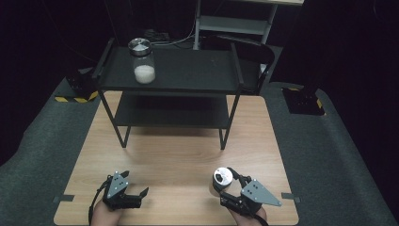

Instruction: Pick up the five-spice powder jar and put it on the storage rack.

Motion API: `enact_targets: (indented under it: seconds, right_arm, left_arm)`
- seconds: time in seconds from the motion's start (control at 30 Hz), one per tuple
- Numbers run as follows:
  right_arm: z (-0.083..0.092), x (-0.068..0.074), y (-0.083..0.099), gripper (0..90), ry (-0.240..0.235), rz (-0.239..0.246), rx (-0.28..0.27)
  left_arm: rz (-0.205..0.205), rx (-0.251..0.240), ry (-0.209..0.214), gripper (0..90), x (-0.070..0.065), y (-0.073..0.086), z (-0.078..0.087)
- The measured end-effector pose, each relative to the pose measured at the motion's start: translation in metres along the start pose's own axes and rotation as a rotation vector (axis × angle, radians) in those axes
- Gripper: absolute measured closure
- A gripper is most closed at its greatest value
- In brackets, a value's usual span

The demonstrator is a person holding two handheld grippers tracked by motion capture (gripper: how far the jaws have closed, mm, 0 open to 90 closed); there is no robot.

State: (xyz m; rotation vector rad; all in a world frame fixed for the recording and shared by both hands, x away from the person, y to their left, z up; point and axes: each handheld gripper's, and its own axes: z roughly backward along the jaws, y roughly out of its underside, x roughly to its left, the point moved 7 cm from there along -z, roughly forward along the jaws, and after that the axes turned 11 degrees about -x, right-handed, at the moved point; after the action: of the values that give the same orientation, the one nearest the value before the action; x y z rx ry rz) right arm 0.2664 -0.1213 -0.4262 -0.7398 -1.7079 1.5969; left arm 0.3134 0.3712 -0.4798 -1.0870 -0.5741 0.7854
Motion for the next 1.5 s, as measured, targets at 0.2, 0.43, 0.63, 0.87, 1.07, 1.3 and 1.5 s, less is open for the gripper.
enact_targets:
  seconds: [0.2,0.43,0.63,0.87,1.07,1.3,1.5]
  right_arm:
    - [-0.009,0.000,-0.023,35.3,-0.004,0.022,-0.020]
    - [-0.021,0.000,-0.052,35.2,-0.018,0.042,-0.031]
    - [-0.030,-0.001,-0.073,35.2,-0.018,0.042,-0.042]
    - [-0.042,-0.001,-0.099,35.2,-0.032,0.058,-0.047]
    - [-0.050,-0.001,-0.115,35.2,-0.027,0.067,-0.062]
    - [-0.059,-0.001,-0.134,35.2,-0.023,0.076,-0.077]
    - [-0.067,-0.003,-0.148,35.2,-0.015,0.074,-0.086]
  left_arm:
    - [-0.010,0.000,0.006,1.5,0.000,0.000,0.000]
    - [0.016,0.000,0.004,1.5,0.002,0.000,0.000]
    - [0.021,-0.001,0.010,1.5,0.003,0.000,0.000]
    - [0.035,-0.002,0.010,1.5,0.005,0.000,0.000]
    - [0.034,-0.002,0.011,1.5,0.005,0.000,0.000]
    - [0.036,-0.003,0.014,1.5,0.005,0.000,0.000]
    - [0.034,-0.001,0.014,1.5,0.005,0.000,0.000]
